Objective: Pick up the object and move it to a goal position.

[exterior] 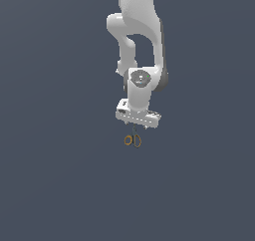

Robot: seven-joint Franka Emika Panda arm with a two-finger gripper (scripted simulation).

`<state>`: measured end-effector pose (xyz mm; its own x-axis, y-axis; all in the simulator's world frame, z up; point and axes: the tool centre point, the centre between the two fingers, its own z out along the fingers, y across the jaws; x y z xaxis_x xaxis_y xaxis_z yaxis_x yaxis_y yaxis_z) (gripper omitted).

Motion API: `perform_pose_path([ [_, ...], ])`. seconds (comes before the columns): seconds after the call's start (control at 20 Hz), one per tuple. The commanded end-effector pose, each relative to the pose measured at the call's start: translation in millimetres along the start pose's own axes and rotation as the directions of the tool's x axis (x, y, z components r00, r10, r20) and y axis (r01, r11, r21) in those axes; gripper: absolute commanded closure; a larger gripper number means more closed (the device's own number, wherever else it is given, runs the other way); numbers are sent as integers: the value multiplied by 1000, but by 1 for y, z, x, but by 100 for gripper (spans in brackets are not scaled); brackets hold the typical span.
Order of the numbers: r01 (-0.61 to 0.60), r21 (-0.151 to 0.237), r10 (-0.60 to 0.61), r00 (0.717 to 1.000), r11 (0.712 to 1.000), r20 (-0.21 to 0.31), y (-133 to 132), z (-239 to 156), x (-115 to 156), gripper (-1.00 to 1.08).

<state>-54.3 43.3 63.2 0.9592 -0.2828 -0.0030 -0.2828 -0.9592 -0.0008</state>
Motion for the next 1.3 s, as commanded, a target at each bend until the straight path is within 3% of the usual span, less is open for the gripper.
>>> perform_pose_path([
  [0.0,-13,-1,13,1000,1000,-2,-1,4,-3,-92],
  [0.4,-14,-1,14,1000,1000,-2,-2,9,-4,-92],
  [1.15,-18,-1,18,1000,1000,-3,-1,55,-4,-92],
  [1.2,-18,-1,18,1000,1000,-3,-1,55,-4,108],
  [1.25,-18,-1,18,1000,1000,-3,-1,55,-4,108],
])
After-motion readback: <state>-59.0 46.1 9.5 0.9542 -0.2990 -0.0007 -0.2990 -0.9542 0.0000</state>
